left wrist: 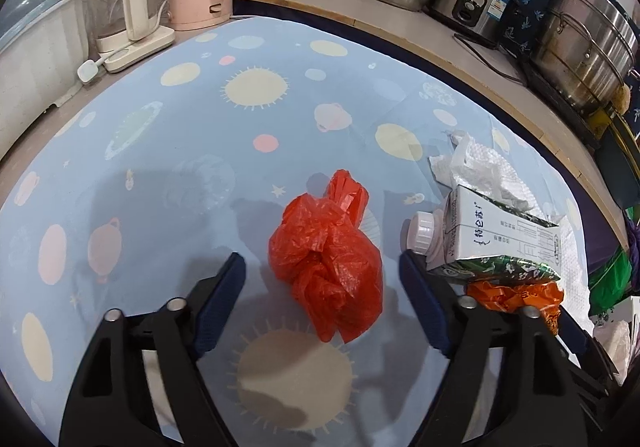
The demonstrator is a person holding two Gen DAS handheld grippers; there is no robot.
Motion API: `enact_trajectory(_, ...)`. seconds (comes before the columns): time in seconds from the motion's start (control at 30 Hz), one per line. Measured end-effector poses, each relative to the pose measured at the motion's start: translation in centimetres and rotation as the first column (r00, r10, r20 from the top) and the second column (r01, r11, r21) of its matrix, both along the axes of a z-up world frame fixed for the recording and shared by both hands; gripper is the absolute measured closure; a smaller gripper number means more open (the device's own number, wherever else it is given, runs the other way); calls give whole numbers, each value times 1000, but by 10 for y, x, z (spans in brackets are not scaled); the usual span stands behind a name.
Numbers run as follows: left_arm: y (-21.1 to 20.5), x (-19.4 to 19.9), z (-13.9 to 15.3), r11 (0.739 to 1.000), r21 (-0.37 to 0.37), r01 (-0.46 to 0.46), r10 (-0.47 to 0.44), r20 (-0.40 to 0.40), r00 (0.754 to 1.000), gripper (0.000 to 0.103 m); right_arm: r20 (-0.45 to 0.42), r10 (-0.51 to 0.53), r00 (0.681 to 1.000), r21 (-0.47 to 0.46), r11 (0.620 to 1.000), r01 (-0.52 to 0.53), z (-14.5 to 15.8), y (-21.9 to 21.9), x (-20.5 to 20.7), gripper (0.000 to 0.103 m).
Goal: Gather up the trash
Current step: 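Grasp the red plastic bag with the left tool while the right tool grasps the orange snack wrapper, then carry red bag and snack wrapper over the bin and open both tools to drop them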
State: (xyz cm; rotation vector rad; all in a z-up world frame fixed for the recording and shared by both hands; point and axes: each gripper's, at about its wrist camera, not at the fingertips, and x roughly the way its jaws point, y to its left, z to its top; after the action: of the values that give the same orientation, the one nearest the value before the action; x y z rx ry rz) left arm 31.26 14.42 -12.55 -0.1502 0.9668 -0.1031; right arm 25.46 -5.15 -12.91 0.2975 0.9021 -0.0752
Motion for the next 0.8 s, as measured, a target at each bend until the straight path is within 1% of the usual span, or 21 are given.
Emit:
enact_trajectory(0.03, -1, 1, -2, 1000, -5, 6, -6, -8, 1000, 41, -5, 6, 1000, 4, 1000, -6, -2, 1, 1, 31)
enact_trajectory(0.07, -1, 2, -3, 1000, -10, 10, -11, -16, 1000, 47, -7, 7, 1000, 8, 1000, -7, -3, 1, 1, 32)
enact_trajectory(0.1, -1, 3, -5, 1000, -13, 12, -12, -22, 1000, 50, -3, 6, 1000, 8, 1000, -6, -4, 1, 1, 33)
enact_trajectory(0.17, -1, 3, -5, 1000, -12, 15, -16, -22, 1000, 62, 4, 5, 1000, 4, 1000, -5, -4, 2, 0, 35)
enact_trajectory(0.27, 0, 1, -3, 1000, -17, 17, -18, -15, 1000, 67, 10, 5, 1000, 8, 1000, -5, -3, 1, -3, 39)
enact_trajectory(0.3, 1, 0, -2, 1000, -18, 16, -16, -9, 1000, 67, 11, 6, 1000, 9, 1000, -6, -2, 1, -4, 41)
enact_trajectory(0.4, 1, -7, 5, 1000, -16, 17, -17, 5, 1000, 68, 12, 13, 1000, 14, 1000, -13, 0, 1, -9, 52)
enact_trajectory(0.43, 2, -9, 7, 1000, -17, 16, -16, 8, 1000, 68, 13, 15, 1000, 15, 1000, -15, 1, 1, -11, 59)
enact_trajectory(0.57, 2, -22, 19, 1000, -25, 18, -17, 26, 1000, 69, 20, 24, 1000, 11, 1000, -24, 6, 3, -21, 61)
enact_trajectory(0.67, 2, -35, 32, 999, -29, 20, -19, 44, 999, 69, 32, 30, 999, 7, 1000, -30, 13, 5, -32, 66)
enact_trajectory(0.8, -2, -55, 47, 999, -32, 34, -32, 64, 997, 69, 63, 29, 998, 1, 1000, -29, 26, 5, -50, 67)
